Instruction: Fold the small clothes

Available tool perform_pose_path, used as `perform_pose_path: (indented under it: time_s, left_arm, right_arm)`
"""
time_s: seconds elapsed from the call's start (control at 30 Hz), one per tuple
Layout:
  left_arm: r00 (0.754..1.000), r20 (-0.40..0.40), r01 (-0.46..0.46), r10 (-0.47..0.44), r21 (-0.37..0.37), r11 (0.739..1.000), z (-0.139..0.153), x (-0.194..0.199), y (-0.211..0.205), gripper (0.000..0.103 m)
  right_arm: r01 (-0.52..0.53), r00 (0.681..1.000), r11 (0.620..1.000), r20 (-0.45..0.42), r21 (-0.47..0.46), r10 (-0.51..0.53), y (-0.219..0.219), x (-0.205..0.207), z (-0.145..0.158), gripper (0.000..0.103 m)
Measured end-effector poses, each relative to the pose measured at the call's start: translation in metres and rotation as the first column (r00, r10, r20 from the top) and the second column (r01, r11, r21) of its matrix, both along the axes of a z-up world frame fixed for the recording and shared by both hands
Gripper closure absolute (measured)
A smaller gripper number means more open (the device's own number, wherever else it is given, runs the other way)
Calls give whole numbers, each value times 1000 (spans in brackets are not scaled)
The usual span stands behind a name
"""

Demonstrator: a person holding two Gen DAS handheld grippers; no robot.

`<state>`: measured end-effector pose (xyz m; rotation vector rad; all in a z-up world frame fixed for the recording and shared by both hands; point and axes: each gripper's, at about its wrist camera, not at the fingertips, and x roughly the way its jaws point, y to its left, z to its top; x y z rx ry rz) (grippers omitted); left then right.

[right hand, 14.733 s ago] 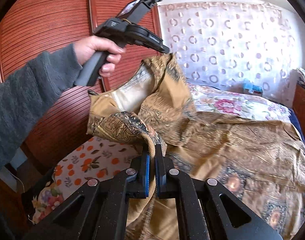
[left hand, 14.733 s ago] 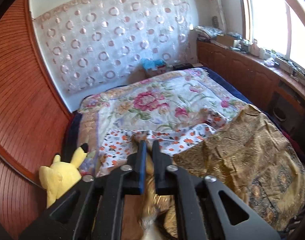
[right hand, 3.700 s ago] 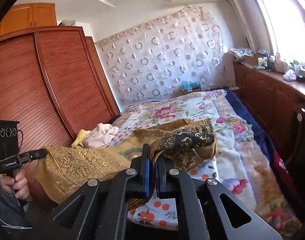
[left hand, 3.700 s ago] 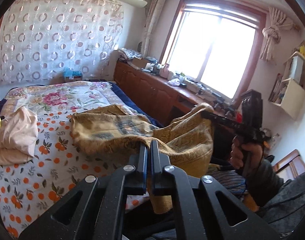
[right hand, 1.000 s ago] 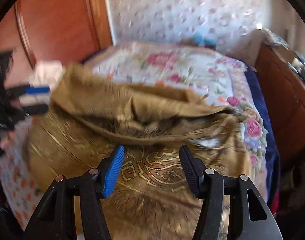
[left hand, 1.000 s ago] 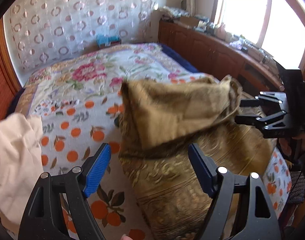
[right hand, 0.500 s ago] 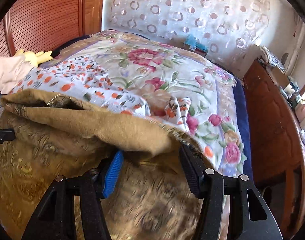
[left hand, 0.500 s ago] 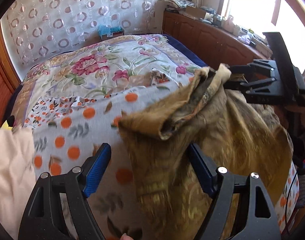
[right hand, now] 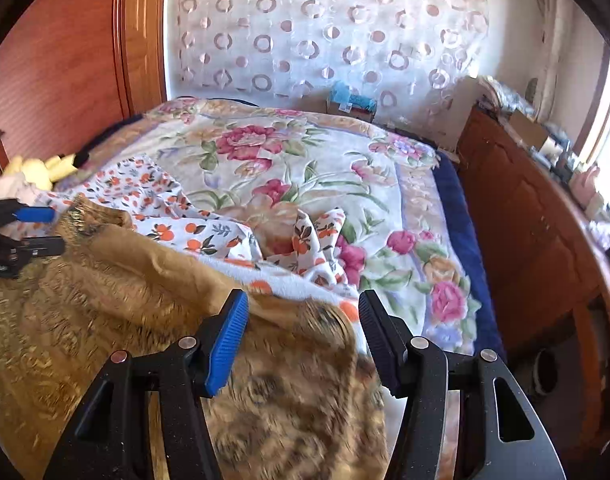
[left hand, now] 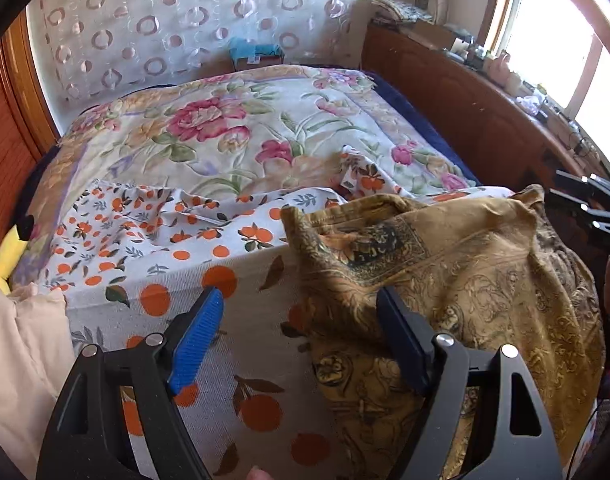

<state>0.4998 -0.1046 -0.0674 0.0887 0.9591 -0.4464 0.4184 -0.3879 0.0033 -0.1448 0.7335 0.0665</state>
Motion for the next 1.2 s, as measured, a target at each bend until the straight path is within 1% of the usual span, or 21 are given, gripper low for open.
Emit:
perform_pose_path:
  time_s: [0.07,0.13,0.2,0.23,0.3,0.43,0.47,0.5,0.53,0.57,0.6,0.63,0.67,0.7,0.77,0.83,0.87,0.93,1.13,1.17,1.2]
  left_arm:
    - [1000,11,17,-17,-27,999,4,-5,1,23]
    - [999,3,44,-43,-61,997,6,-8,-1,27]
    - [998,-20,62,-64,-96,993,6,-7,-4,40]
    - [996,-34,76,-81,-119,990,5,-5,-6,42]
    - [994,-49,86,-93,-134,987,3,-2,-11,47]
    - [992,-97,64,-80,-157,985,-6,16,-12,47]
    - [991,-106,59,-78,-165,985,-5,18,-12,48]
    - [991,-111,59,-79,-176,983,-5,21,-12,48]
    - [990,-111,63,-85,-186,980,-3,23,-12,52]
    - [991,-104,66,-85,-180,981,-3,23,-13,68]
    - [992,-95,65,-81,-158,985,-2,24,-13,85]
    - [993,-85,72,-84,-139,988,-2,25,-15,91]
    - [992,-76,86,-98,-141,986,-1,26,-15,96]
    - [993,-64,88,-98,-140,986,1,25,-13,98]
    - [996,-3,83,-84,-146,986,16,23,-6,99]
    - [997,56,61,-51,-193,979,38,22,5,99]
    - [996,72,59,-45,-198,978,45,22,7,99]
    - [993,104,72,-55,-167,983,58,23,6,99]
    - [989,117,101,-85,-132,986,63,17,2,98]
    - [988,122,106,-92,-123,987,64,14,2,91]
    - [987,132,110,-95,-111,988,65,10,2,70]
  right_arm:
    - [-1,1000,999,-21,34,1,-14,-3,-3,44]
    - [18,997,997,-74,74,-12,-27,2,-14,44]
    - [21,994,990,-106,138,-7,-38,7,-23,44]
    - [17,994,986,-113,164,2,-40,9,-27,44]
    - [12,993,981,-120,192,12,-42,16,-31,44]
    - [-29,990,965,-126,260,63,-40,25,-33,45]
    - [-34,988,963,-134,267,72,-41,29,-34,49]
    - [-37,986,962,-144,269,79,-40,34,-36,59]
    - [-38,986,964,-148,263,79,-45,38,-37,71]
    - [-39,986,967,-148,250,78,-51,42,-36,80]
    - [-48,985,969,-148,242,86,-51,44,-35,93]
    - [-62,986,968,-136,241,97,-52,42,-32,95]
    - [-79,988,967,-112,241,108,-53,40,-27,96]
    - [-87,989,968,-95,235,112,-52,40,-24,97]
    - [-94,993,971,-56,219,108,-47,35,-19,97]
    - [-94,995,975,-22,201,100,-44,29,-17,98]
    - [-80,997,980,-4,180,82,-42,28,-17,98]
    - [-52,999,989,22,141,50,-35,25,-17,98]
    - [-4,1000,996,5,93,4,-17,34,-26,98]
    - [1,1000,996,2,88,-1,-15,34,-27,98]
    - [6,1000,997,1,82,-6,-14,33,-28,98]
